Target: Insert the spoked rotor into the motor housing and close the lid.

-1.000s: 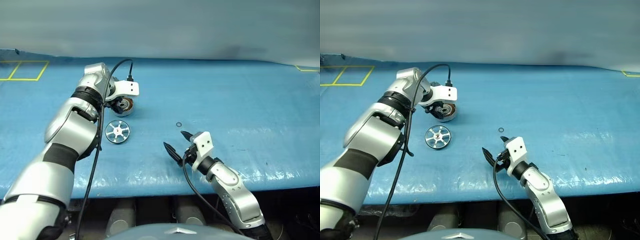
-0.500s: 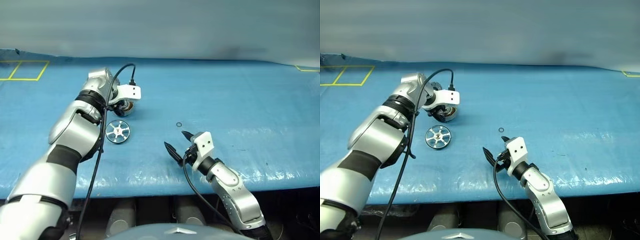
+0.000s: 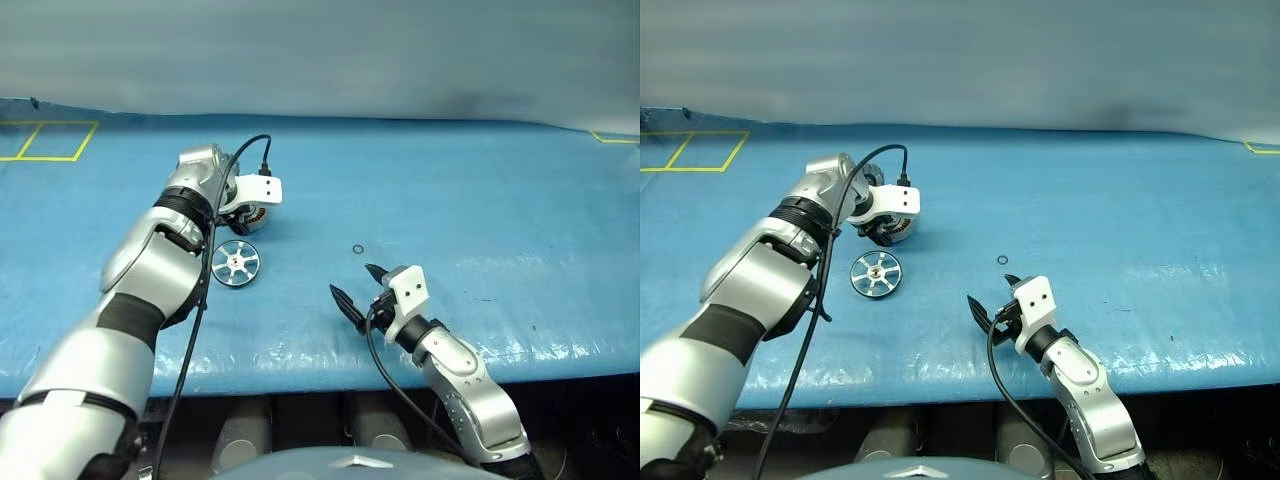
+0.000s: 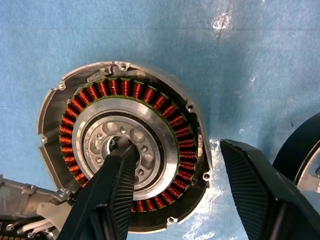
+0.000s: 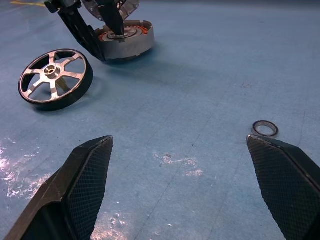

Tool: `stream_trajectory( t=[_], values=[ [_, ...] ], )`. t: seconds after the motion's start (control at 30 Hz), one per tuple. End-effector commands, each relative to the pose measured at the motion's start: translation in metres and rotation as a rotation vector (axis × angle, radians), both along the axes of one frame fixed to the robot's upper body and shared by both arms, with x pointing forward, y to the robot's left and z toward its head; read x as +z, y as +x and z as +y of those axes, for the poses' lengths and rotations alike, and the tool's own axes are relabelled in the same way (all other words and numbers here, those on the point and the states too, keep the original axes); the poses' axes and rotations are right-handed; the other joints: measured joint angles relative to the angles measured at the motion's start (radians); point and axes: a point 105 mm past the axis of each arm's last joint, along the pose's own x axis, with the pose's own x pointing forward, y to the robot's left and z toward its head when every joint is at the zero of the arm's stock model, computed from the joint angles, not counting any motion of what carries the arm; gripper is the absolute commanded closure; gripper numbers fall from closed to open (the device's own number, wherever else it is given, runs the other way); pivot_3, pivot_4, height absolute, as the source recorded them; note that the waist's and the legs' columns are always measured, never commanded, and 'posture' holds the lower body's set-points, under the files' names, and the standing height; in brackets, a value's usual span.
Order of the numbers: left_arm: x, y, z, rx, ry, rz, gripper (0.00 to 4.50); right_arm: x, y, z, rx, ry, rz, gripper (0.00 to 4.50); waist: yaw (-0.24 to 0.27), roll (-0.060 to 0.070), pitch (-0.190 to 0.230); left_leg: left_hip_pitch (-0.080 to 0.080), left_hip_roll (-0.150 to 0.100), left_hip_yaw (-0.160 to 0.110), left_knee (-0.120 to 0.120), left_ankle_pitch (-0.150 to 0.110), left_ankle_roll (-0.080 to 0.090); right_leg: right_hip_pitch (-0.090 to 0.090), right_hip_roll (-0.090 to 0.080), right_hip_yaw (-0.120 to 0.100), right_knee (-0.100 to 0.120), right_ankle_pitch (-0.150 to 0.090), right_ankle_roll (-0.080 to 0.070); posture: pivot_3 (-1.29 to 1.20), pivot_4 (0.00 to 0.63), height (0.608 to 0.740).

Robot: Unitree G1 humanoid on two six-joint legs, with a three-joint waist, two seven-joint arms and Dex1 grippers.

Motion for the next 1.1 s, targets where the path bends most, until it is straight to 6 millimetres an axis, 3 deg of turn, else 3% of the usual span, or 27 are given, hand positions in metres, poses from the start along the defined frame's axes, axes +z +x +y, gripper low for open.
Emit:
stream_trajectory(
  t=[0.03, 0.13, 0.27, 0.53, 0.8, 1.1],
  values=[
    [0.003, 0.003, 0.000, 0.001, 0.010, -0.024, 1.60, 0.013, 0.000, 0.001, 0.002, 0.011, -0.051, 0.00, 0.000, 0.000, 0.000, 0.000, 0.000, 0.000, 0.000, 0.000, 0.000, 0.000, 0.000, 0.000, 0.000, 0.000, 0.000, 0.00, 0.150, 0.740],
    [0.002, 0.005, -0.001, -0.004, 0.009, -0.047, 1.60, 0.014, 0.000, 0.001, -0.001, 0.011, -0.053, 0.00, 0.000, 0.000, 0.000, 0.000, 0.000, 0.000, 0.000, 0.000, 0.000, 0.000, 0.000, 0.000, 0.000, 0.000, 0.000, 0.00, 0.150, 0.740],
    [0.002, 0.006, -0.002, -0.009, 0.008, -0.058, 2.42, 0.014, 0.000, 0.000, -0.007, 0.011, -0.057, 0.00, 0.001, 0.000, 0.000, 0.000, 0.000, 0.000, 0.000, 0.000, 0.000, 0.000, 0.000, 0.000, 0.000, 0.000, 0.000, 0.00, 0.150, 0.740],
    [0.012, 0.009, -0.006, -0.041, -0.002, -0.087, 2.43, 0.015, 0.002, 0.000, -0.011, 0.014, -0.059, 0.00, 0.001, 0.000, 0.000, 0.000, 0.000, 0.000, 0.000, 0.000, 0.000, 0.000, 0.000, 0.000, 0.001, 0.000, 0.000, 0.00, 0.150, 0.740],
    [0.044, 0.012, -0.024, -0.190, -0.028, -0.137, 2.43, 0.015, 0.004, -0.002, -0.020, 0.015, -0.058, 0.00, 0.002, -0.004, 0.002, -0.002, 0.000, 0.000, 0.000, 0.000, 0.000, -0.001, 0.000, 0.000, 0.000, 0.000, 0.000, 0.00, 0.150, 0.740],
    [0.060, 0.005, -0.055, -0.375, -0.067, -0.166, 2.43, 0.014, 0.007, 0.002, -0.013, 0.024, -0.054, 0.00, 0.002, -0.004, 0.003, -0.003, 0.000, 0.000, 0.000, 0.000, 0.000, -0.002, 0.000, 0.000, -0.001, 0.000, 0.000, 0.00, 0.150, 0.740]
  ],
)
